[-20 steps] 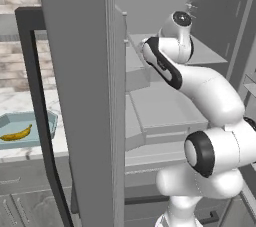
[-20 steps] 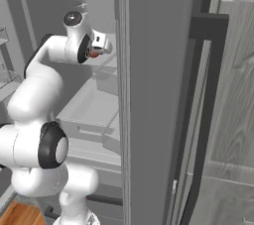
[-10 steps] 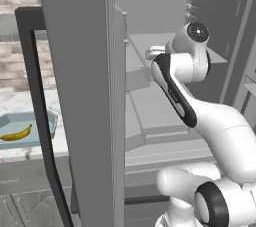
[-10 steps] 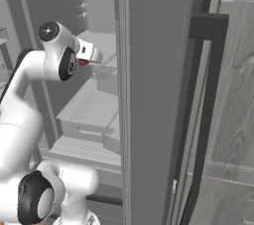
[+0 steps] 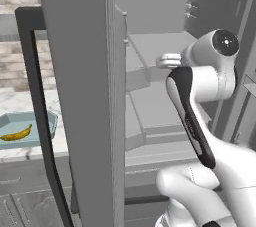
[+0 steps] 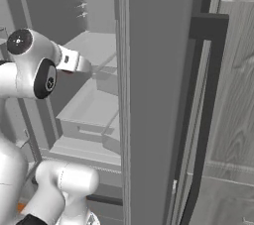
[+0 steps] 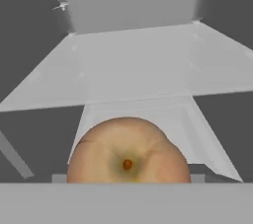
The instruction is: Pick the peach and banana from the fridge and place them inside the tupperware on the counter.
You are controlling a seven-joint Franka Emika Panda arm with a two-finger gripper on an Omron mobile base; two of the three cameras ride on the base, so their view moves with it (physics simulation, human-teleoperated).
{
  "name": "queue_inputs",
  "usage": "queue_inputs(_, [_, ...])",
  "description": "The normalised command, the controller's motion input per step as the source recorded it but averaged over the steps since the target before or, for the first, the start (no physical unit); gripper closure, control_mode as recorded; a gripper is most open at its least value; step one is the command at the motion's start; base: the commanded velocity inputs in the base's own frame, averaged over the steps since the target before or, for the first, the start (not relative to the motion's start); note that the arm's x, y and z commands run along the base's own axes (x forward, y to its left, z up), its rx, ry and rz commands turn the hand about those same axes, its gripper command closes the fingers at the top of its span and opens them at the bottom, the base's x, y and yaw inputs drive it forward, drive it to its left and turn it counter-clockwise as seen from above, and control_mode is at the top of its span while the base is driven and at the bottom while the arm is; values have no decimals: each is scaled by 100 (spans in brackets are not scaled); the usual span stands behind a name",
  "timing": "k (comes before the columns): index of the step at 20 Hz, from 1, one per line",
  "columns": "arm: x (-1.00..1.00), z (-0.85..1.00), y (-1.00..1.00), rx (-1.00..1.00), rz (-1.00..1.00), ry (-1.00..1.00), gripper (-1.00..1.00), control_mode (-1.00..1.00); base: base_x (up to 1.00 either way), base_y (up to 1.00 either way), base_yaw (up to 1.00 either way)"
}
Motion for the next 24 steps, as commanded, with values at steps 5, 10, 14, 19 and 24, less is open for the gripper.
queue_inputs(5, [-79, 23, 0, 0, 0, 10, 100, -100, 0, 0, 0])
queue_inputs(10, [-86, 18, 0, 0, 0, 4, 100, -100, 0, 0, 0])
queue_inputs(14, [-86, 16, 0, 0, 0, 2, 100, -100, 0, 0, 0])
queue_inputs(19, [-34, 3, 0, 0, 0, 1, 100, 100, -55, 0, 0])
queue_inputs(24, [0, 0, 0, 0, 0, 0, 100, 100, -98, 0, 0])
